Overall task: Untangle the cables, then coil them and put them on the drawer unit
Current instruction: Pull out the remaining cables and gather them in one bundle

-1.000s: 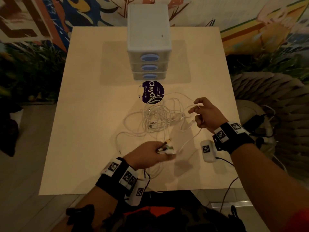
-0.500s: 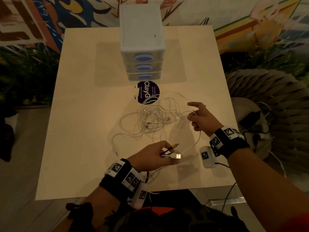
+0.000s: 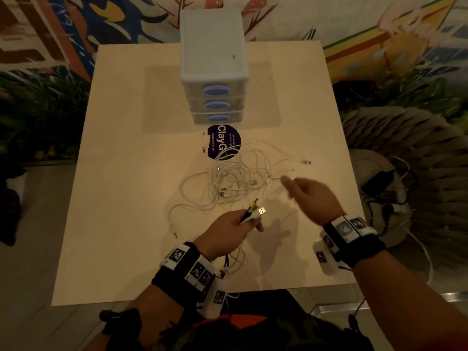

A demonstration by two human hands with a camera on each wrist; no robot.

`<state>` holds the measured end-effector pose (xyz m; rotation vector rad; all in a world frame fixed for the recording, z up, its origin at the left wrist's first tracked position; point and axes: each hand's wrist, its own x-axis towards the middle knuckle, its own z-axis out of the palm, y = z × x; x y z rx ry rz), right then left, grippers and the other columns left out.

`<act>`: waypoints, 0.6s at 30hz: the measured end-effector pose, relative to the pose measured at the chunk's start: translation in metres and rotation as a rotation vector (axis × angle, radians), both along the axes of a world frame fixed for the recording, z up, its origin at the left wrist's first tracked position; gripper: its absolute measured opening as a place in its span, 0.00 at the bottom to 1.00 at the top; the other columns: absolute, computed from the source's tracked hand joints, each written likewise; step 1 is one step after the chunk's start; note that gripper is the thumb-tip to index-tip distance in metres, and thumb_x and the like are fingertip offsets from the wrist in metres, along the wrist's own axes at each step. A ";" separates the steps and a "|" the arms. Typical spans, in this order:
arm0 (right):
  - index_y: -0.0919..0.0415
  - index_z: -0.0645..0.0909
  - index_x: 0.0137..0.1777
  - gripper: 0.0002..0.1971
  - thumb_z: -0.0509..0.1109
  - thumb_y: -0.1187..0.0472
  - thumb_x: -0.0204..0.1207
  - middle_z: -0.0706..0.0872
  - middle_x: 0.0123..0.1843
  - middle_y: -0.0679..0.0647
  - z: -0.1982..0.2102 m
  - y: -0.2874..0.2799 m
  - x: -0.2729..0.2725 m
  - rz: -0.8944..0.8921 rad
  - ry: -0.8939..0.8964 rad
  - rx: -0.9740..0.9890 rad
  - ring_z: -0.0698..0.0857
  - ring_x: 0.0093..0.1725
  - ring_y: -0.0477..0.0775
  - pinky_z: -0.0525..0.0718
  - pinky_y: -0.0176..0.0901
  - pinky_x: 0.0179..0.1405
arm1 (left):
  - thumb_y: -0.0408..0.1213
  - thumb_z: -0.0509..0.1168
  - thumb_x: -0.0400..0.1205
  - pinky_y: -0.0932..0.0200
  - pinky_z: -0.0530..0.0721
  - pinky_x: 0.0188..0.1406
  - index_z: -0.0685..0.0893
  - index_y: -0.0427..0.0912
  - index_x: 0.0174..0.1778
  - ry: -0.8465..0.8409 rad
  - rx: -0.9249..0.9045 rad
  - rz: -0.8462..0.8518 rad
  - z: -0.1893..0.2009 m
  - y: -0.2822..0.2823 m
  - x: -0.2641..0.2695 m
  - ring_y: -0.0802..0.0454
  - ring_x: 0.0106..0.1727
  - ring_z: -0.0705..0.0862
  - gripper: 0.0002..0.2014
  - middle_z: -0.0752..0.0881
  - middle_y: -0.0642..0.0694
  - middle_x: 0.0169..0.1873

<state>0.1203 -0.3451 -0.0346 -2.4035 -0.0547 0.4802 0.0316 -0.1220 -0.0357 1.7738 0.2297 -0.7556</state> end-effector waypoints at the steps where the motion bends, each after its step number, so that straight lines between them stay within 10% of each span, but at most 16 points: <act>1: 0.48 0.86 0.43 0.33 0.54 0.21 0.75 0.88 0.39 0.49 0.004 0.007 -0.009 0.105 0.177 0.061 0.87 0.38 0.51 0.81 0.44 0.40 | 0.56 0.61 0.89 0.64 0.64 0.21 0.90 0.48 0.46 -0.001 -0.007 0.004 0.000 -0.001 -0.001 0.58 0.18 0.64 0.18 0.68 0.55 0.19; 3: 0.49 0.88 0.49 0.29 0.55 0.29 0.82 0.91 0.43 0.51 0.002 0.022 -0.023 0.247 0.398 0.227 0.89 0.39 0.50 0.82 0.40 0.41 | 0.58 0.61 0.88 0.66 0.66 0.22 0.90 0.48 0.46 0.002 0.002 -0.004 0.000 -0.005 -0.001 0.61 0.19 0.67 0.20 0.72 0.56 0.18; 10: 0.60 0.89 0.56 0.12 0.63 0.60 0.89 0.91 0.42 0.53 -0.005 0.034 -0.008 0.013 0.206 0.612 0.89 0.40 0.53 0.87 0.42 0.41 | 0.58 0.57 0.90 0.60 0.65 0.24 0.90 0.48 0.53 0.125 -0.074 0.133 -0.008 -0.005 -0.001 0.56 0.19 0.65 0.21 0.69 0.55 0.21; 18: 0.52 0.84 0.47 0.19 0.54 0.50 0.92 0.65 0.22 0.44 -0.017 -0.013 0.031 -0.305 0.073 0.534 0.64 0.21 0.44 0.67 0.39 0.24 | 0.51 0.55 0.93 0.60 0.55 0.23 0.86 0.39 0.52 0.156 -0.191 0.530 -0.018 0.018 -0.005 0.52 0.24 0.55 0.21 0.62 0.48 0.24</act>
